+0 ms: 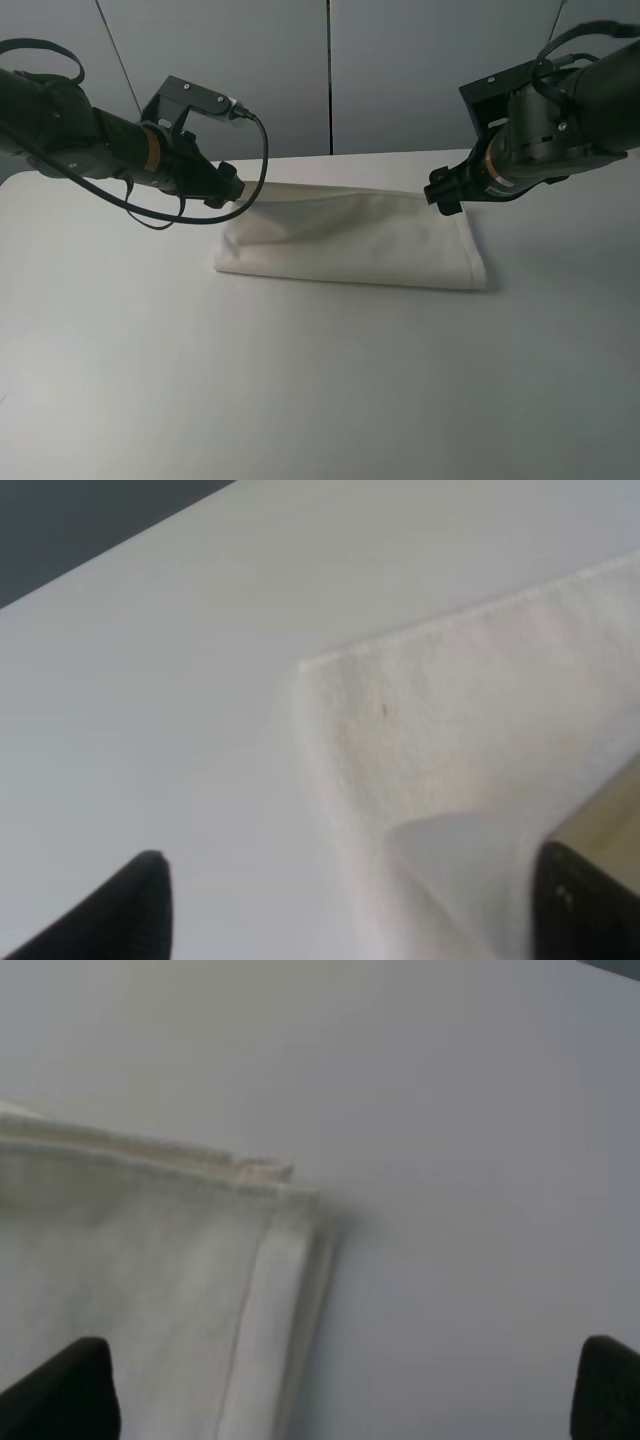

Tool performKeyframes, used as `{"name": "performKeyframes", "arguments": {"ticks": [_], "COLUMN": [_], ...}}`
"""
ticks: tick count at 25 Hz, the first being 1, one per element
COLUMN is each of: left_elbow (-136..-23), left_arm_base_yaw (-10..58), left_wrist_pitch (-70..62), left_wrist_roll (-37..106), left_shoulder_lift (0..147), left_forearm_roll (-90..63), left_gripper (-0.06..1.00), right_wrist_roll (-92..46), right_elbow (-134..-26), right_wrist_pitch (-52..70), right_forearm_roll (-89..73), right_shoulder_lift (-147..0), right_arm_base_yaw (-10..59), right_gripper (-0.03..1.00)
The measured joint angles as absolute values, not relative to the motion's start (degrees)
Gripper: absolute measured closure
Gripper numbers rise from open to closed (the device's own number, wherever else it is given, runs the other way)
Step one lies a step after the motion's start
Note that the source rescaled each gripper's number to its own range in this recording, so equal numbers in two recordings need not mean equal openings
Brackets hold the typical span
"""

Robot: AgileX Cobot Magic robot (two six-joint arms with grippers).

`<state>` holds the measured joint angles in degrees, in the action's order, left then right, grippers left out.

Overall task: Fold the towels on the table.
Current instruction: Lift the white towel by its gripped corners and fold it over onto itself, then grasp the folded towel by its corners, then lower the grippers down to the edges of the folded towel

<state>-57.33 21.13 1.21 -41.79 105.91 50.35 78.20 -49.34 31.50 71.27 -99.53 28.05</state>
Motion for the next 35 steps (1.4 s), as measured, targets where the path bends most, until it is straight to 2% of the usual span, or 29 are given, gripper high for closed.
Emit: {"name": "performKeyframes", "arguments": {"ticks": [15,18,22,25,28,31,35], "left_elbow": [-57.32,-57.90,-61.55,-65.28,-68.98,-73.75,-81.60], "left_arm_base_yaw": [21.13,21.13,21.13,21.13,21.13,21.13,21.13], "left_wrist_pitch": [0.67,-3.62,-12.88,-18.08,-22.55,-28.79,-39.11], "left_wrist_roll": [-41.79,-41.79,-41.64,-36.48,-25.23,-16.42,-12.30], "left_shoulder_lift": [105.91,105.91,105.99,105.99,106.35,108.42,113.95], "left_forearm_roll": [47.48,44.43,41.40,35.89,24.99,15.08,8.94], "left_gripper": [-0.03,-0.03,-0.03,-0.03,-0.03,-0.02,-0.01], "right_wrist_roll": [71.70,67.43,53.84,40.87,33.29,30.10,29.16], "right_elbow": [-49.34,-49.48,-52.96,-56.50,-59.71,-61.21,-61.63], "right_wrist_pitch": [32.65,32.55,32.95,35.02,38.24,41.27,42.53], "right_forearm_roll": [62.94,57.41,40.72,26.98,18.49,15.37,14.22], "right_shoulder_lift": [-99.53,-99.53,-99.53,-99.53,-99.53,-99.53,-99.53], "right_arm_base_yaw": [28.05,27.91,25.83,22.65,20.46,19.82,19.69], "right_gripper": [-0.03,-0.03,-0.03,-0.03,-0.03,-0.03,-0.03]}}
